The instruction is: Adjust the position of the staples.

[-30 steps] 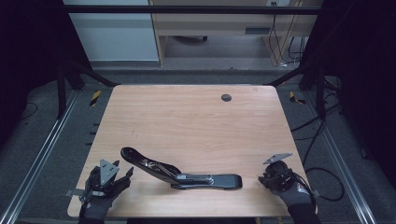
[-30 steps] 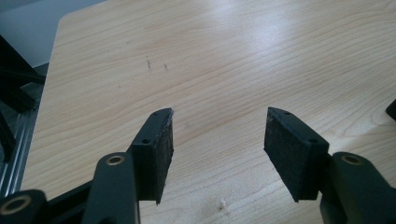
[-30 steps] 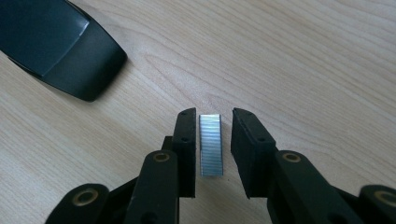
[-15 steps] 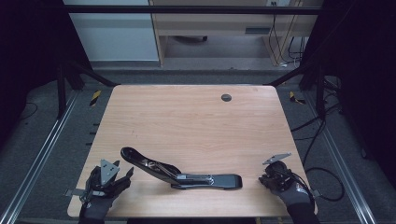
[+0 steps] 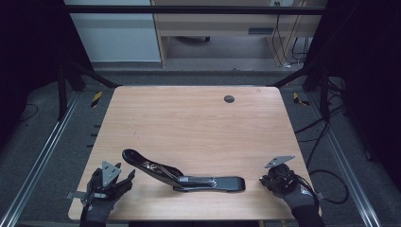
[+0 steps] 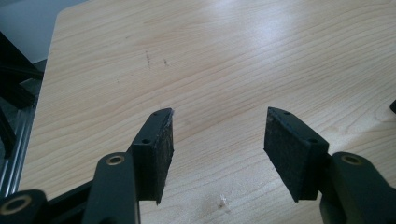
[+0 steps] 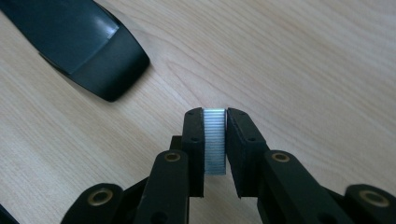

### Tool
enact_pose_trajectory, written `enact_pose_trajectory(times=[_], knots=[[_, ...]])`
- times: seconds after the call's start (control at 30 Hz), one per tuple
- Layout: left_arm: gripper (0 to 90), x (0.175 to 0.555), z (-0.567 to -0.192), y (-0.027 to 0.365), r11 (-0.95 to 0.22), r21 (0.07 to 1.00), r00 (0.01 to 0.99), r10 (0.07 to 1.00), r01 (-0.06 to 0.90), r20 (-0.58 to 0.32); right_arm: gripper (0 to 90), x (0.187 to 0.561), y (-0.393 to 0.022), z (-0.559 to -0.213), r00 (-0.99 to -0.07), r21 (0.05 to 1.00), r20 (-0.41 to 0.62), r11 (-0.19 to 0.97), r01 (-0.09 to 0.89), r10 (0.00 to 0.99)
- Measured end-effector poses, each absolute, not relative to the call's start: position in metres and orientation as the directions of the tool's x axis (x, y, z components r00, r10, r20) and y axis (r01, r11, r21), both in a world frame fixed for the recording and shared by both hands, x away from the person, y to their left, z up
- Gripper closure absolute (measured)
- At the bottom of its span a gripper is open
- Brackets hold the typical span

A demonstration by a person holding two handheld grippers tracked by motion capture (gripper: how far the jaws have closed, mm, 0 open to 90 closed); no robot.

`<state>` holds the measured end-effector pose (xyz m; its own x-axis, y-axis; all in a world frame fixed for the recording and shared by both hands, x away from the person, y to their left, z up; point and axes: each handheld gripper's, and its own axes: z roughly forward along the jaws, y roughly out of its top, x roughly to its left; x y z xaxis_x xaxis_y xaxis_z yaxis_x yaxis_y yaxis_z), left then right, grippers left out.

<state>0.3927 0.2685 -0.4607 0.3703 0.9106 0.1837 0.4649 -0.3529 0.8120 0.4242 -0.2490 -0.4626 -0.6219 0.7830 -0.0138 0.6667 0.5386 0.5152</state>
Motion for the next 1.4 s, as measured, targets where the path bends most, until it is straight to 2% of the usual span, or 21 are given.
enact_pose_trajectory(times=[0.43,0.77,1.4], knots=[[41.9,0.393,-0.462,0.268,-0.353,0.805,0.375,0.91,0.476,0.178,78.1,0.429,-0.238,-0.444,-0.684,0.567,-0.021,0.572,0.592,0.729],[41.9,0.394,-0.463,0.267,-0.358,0.799,0.383,0.907,0.482,0.175,78.2,0.433,-0.236,-0.426,-0.727,0.641,-0.012,0.563,0.521,0.686],[41.8,0.397,-0.465,0.268,-0.364,0.789,0.394,0.903,0.495,0.17,78.1,0.442,-0.225,-0.404,-0.808,0.685,-0.021,0.597,0.417,0.589]])
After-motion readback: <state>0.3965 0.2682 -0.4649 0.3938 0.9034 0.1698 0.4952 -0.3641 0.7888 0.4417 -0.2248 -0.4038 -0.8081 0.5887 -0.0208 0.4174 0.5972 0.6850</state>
